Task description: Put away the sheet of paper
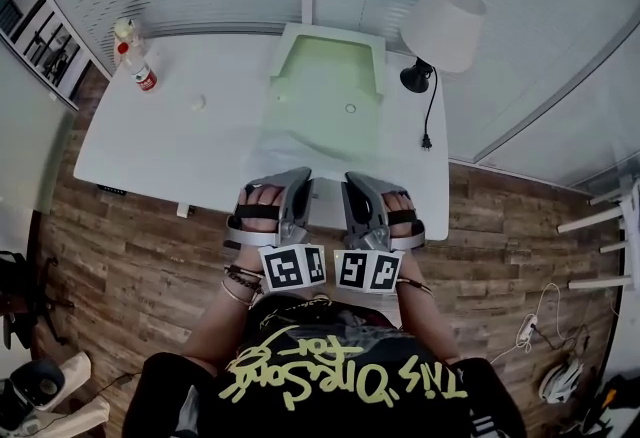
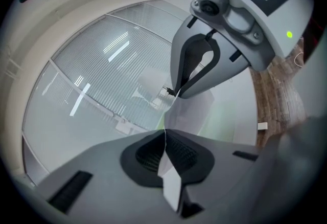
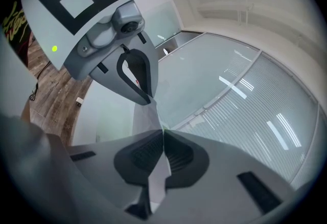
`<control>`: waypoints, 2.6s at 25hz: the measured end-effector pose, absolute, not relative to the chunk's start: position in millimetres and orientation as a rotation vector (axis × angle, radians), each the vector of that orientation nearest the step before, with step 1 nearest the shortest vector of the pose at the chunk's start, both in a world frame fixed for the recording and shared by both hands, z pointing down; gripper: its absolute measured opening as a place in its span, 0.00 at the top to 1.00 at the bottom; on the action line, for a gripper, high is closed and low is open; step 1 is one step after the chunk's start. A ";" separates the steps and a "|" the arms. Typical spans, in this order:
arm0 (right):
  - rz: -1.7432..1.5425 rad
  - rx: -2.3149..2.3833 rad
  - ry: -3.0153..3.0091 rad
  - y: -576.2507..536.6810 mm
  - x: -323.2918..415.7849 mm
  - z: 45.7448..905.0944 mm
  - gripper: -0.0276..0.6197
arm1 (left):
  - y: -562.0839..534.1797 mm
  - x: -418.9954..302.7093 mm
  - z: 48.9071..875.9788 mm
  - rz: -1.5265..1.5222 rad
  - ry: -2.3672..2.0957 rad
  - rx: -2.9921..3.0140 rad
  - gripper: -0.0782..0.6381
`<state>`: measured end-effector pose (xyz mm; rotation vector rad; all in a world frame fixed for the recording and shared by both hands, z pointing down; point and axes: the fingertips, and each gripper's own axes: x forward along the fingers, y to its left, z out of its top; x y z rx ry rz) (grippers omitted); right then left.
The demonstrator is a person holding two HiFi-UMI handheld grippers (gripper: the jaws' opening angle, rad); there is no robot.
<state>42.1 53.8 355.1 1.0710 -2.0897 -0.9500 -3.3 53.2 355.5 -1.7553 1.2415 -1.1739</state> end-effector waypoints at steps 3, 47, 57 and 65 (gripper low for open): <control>-0.947 1.073 -2.088 44.8 40.9 355.8 0.95 | 44.1 -4.4 356.5 -1.171 1.239 -1.761 0.88; -0.836 1.063 -2.068 -61.8 21.9 368.3 0.95 | -61.6 -23.6 370.2 -1.206 1.180 -1.850 0.88; -0.812 1.061 -2.060 -77.3 17.6 373.9 0.95 | -77.9 -27.8 375.2 -1.217 1.161 -1.867 0.88; -0.800 1.079 -2.041 -83.6 16.0 373.4 0.95 | -81.9 -29.6 376.6 -1.207 1.132 -1.886 0.88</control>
